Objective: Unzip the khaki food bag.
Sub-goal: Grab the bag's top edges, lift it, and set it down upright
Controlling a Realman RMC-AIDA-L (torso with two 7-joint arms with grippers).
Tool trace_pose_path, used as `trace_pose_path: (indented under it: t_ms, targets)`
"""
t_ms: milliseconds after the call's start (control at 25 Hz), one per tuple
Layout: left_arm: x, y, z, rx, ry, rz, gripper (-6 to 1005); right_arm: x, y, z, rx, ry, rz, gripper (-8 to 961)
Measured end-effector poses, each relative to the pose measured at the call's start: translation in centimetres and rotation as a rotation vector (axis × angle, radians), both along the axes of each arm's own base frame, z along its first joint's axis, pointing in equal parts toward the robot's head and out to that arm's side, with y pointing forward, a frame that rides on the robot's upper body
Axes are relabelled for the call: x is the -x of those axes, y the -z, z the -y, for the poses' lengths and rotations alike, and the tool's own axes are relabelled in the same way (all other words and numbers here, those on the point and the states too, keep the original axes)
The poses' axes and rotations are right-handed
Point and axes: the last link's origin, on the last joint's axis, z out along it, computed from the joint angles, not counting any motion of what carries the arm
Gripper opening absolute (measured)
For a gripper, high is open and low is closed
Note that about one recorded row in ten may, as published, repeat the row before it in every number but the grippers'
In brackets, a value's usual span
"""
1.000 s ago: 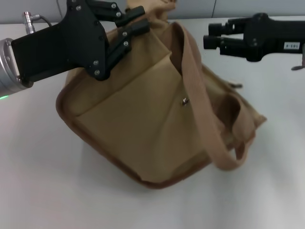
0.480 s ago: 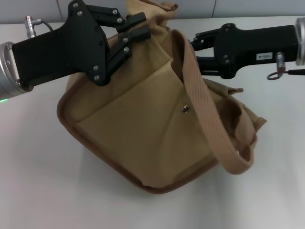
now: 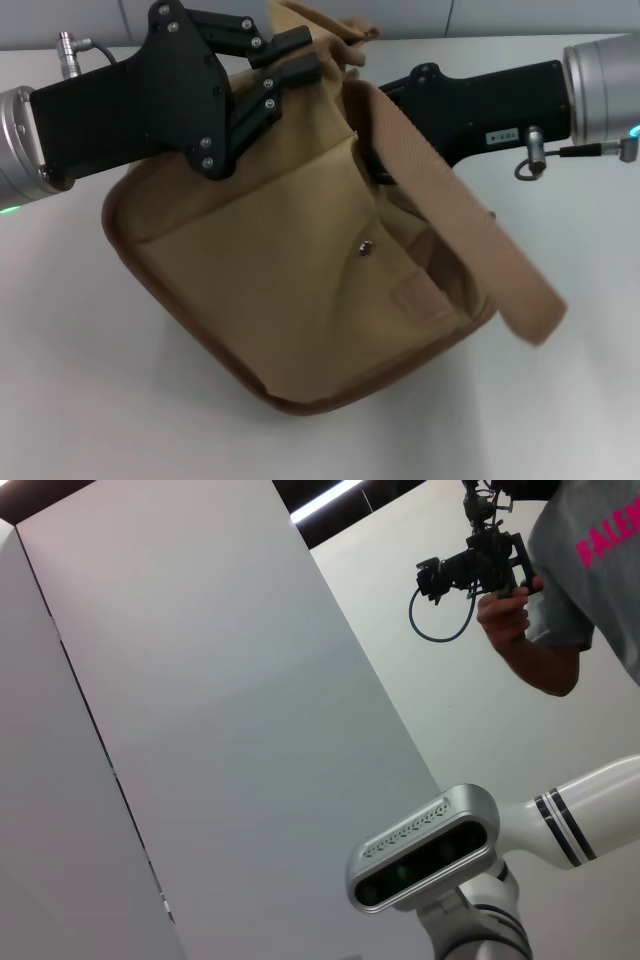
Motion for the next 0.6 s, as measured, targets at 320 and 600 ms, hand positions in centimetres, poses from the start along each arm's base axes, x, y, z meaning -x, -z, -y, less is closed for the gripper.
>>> trace_pose_path:
  t_ms: [320, 600]
  targets:
    - [-0.1, 0.1, 0.0, 0.004, 0.001, -0.006, 83, 1.0, 1.1, -0.6, -0.059, -0.041, 0.058, 400]
    - [-0.3, 0.1, -0.2, 0.003, 0.007, -0.009, 83, 1.8, 2.2, -0.9, -0.084, -0.065, 0.096, 395]
